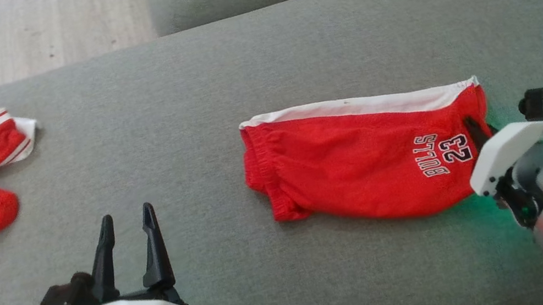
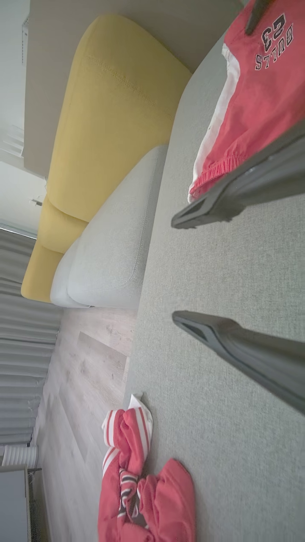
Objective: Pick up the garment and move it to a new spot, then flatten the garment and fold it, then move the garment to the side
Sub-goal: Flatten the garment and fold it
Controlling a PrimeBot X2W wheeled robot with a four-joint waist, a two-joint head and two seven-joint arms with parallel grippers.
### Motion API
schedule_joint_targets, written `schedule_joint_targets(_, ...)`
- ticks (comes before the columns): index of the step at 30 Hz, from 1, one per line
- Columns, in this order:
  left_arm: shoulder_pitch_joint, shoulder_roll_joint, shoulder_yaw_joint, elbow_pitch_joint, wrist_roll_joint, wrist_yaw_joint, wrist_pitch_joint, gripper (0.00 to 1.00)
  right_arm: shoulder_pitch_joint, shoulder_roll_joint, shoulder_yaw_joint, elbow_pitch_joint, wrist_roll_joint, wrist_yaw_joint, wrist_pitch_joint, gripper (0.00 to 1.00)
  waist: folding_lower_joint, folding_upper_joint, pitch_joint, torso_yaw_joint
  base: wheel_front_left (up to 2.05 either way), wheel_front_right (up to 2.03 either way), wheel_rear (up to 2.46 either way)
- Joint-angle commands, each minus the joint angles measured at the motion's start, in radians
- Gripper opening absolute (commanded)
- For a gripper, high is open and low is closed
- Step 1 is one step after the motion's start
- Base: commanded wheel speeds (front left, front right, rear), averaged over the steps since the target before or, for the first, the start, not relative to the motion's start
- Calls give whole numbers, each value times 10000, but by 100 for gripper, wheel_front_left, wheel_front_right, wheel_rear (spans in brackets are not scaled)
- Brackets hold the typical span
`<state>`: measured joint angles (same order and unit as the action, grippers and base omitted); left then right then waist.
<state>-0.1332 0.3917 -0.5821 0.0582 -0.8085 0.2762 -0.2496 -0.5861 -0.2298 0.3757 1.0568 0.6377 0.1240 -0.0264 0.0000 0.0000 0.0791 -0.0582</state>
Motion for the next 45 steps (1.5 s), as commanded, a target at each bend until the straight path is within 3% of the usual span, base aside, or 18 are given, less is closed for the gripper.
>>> schedule_joint_targets(1,-284,88,350,-195,87,-33,-105,100,-504,169,98,-451,-128,67,-139,0,0,0,-114,235,0,0,0)
schedule_joint_targets(15,-230,-244,181,3,51,-245,-111,100,-806,1597,1018,-2315,-520,67,843,0,0,0,-390,1592,0,0,0)
schedule_joint_targets(28,-268,-456,351,121,140,-366,-118,100,-205,1792,2206,-2799,-461,67,1664,0,0,0,-199,2022,0,0,0)
schedule_joint_targets(29,-253,-475,371,137,145,-375,-118,100,-187,1792,2256,-2846,-445,67,1645,18,0,0,-206,1998,0,0,0)
schedule_joint_targets(30,-240,-492,388,154,149,-390,-118,100,-166,1793,2309,-2903,-424,67,1621,50,0,0,-217,1962,0,0,0)
schedule_joint_targets(31,-231,-508,400,168,157,-406,-119,100,-138,1793,2374,-2998,-372,67,1580,92,0,0,-232,1918,0,0,0)
schedule_joint_targets(32,-227,-526,405,183,169,-422,-119,100,-110,1793,2414,-3096,-308,67,1518,100,0,0,-249,1869,0,0,0)
schedule_joint_targets(40,-190,-598,357,241,265,-492,-120,100,28,1794,2565,-3837,-48,67,1028,100,0,0,-472,1411,0,0,0)
schedule_joint_targets(45,-121,-599,303,215,275,-472,-110,100,-11,1794,1912,-4112,-360,67,577,100,0,0,-632,1207,0,0,0)
